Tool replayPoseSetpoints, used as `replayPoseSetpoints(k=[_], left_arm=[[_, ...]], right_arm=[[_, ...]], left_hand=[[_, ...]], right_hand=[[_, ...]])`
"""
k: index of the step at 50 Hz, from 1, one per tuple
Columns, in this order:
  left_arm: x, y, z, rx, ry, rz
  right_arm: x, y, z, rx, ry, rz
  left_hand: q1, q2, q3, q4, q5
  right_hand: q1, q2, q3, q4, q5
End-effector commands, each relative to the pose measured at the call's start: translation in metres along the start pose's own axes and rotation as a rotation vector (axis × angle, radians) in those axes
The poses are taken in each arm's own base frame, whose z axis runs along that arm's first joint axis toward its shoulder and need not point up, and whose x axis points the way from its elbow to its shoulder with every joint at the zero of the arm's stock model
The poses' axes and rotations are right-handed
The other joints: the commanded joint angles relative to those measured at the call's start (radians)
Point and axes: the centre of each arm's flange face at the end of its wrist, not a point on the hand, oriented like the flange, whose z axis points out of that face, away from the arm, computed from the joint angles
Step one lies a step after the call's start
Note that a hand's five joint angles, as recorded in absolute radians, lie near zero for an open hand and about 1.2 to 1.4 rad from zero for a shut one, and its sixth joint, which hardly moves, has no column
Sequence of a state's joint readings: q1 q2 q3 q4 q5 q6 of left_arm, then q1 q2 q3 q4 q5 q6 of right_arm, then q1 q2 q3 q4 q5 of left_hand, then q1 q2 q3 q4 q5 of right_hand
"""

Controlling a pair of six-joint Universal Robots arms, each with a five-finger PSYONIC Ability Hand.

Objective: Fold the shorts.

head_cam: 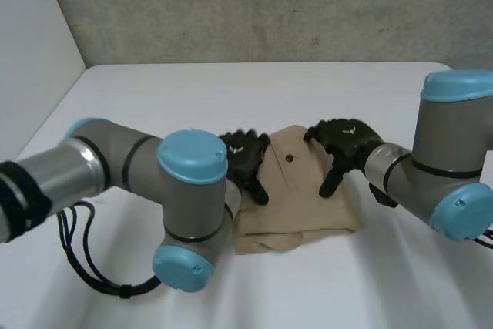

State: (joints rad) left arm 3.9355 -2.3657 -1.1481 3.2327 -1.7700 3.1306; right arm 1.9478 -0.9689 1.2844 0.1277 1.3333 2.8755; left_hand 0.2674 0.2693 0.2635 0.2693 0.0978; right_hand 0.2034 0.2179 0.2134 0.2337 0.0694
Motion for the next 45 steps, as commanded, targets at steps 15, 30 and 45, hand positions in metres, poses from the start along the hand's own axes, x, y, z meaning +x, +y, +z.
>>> replayPoseSetpoints(k=[15, 30, 45], left_arm=[[-0.029, -0.024, -0.011, -0.067, -0.058, 0.017], [-0.105, -0.18, -0.105, 0.269, -0.235, -0.068], [-0.143, -0.174, -0.128, 0.084, -0.191, -0.112]], right_arm=[[0.001, 0.005, 0.006, 0.0, 0.004, -0.166], [0.052, -0.139, -0.11, 0.465, 0.428, 0.028], [0.052, -0.133, -0.129, 0.358, 0.389, 0.066]], left_hand=[[-0.066, -0.067, -0.062, -0.067, -0.07], [-0.092, -0.094, -0.088, -0.094, -0.097], [-0.092, -0.094, -0.088, -0.094, -0.097]], right_hand=[[-0.029, -0.043, -0.039, -0.059, -0.069], [-0.029, -0.043, -0.039, -0.059, -0.069], [-0.029, -0.043, -0.039, -0.059, -0.069]])
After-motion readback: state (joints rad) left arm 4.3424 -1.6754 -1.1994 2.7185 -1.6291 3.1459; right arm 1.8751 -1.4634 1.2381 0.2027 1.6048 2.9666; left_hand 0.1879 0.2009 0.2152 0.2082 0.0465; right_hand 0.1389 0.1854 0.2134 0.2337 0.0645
